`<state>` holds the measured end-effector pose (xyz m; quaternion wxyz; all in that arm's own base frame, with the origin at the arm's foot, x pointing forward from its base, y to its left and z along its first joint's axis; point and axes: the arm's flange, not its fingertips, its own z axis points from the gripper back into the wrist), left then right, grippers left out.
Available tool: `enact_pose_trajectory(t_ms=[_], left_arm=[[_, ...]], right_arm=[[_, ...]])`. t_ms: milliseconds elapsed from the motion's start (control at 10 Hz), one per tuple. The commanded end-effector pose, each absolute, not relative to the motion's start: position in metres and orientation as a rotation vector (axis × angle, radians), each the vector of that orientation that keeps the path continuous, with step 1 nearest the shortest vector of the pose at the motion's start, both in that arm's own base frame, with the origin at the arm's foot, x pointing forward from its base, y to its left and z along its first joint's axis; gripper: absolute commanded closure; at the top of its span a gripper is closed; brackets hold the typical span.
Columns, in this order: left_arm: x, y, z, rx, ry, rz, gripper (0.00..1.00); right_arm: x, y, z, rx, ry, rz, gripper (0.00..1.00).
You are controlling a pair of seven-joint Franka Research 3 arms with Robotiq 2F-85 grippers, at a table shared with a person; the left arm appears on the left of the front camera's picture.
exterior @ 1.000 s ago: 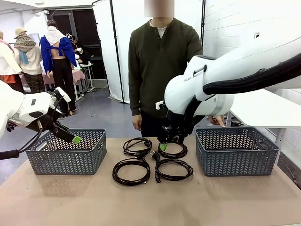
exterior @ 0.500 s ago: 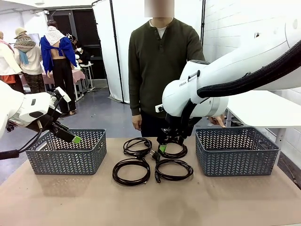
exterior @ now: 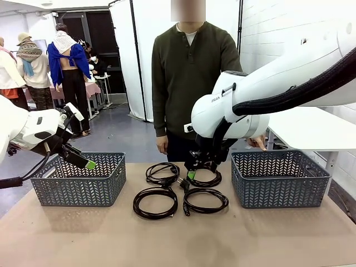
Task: Organize the cables according to human instructions.
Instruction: Pick up a bundle of cables and place it in the basket indicated by the human.
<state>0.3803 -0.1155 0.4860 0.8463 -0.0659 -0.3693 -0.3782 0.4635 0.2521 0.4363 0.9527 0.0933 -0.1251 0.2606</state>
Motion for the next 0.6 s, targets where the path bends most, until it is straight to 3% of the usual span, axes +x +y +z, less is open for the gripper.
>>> enact_pose_trajectory(t_ms=[0, 500], left_arm=[[0.381, -0.115, 0.485, -0.143, -0.780, -0.781, 0.00], [0.381, -0.115, 0.485, -0.143, -0.780, -0.781, 0.00]], right_arm=[[0.475, 0.271, 0.427, 0.178, -0.216, 0.431, 0.00], [0.487, 0.290, 0.391, 0.131, -0.184, 0.305, 0.00]])
